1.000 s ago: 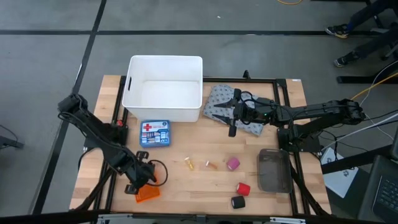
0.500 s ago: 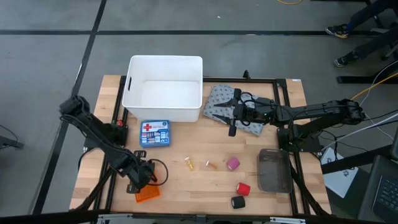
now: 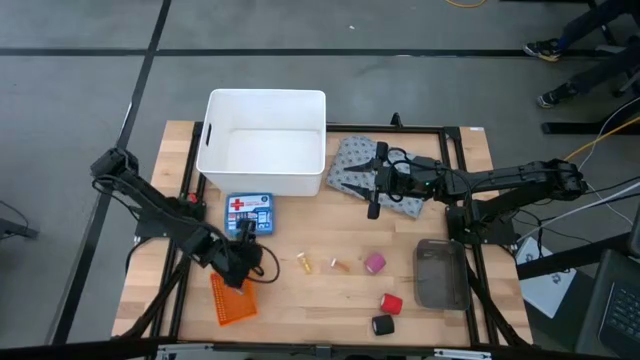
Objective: Pick & place medical supplies in basket/bin
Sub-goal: Put the left yellow pill bottle into the orange bin
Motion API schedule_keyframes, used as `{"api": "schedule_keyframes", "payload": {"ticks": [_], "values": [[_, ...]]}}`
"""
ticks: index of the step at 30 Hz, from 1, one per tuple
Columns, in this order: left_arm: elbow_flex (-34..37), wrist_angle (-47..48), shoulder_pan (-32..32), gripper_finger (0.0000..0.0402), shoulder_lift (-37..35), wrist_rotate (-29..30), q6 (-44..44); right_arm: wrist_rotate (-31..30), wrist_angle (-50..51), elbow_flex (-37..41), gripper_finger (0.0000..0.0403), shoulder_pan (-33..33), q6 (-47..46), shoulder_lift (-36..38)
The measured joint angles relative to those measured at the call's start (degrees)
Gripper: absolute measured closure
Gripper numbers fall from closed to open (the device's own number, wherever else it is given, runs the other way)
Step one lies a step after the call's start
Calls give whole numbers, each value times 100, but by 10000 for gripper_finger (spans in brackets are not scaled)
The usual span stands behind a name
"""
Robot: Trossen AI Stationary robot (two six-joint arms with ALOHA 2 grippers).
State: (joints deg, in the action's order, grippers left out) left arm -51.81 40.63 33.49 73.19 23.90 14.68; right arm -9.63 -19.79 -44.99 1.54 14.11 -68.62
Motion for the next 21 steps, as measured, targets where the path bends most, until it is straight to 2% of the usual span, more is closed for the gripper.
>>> {"api": "schedule_keyframes", "payload": {"ticks": [4, 11, 21], "values": [[0, -625, -617, 215, 130, -371, -1132, 0, 0, 0, 225, 0, -6, 0], [0, -1067, -1559, 227, 757, -1004, -2395, 0, 2, 0, 225, 0, -42, 0], [0, -2163, -1978, 227, 1620, -2067, -3409, 2, 7, 0, 225, 0, -59, 0]]}}
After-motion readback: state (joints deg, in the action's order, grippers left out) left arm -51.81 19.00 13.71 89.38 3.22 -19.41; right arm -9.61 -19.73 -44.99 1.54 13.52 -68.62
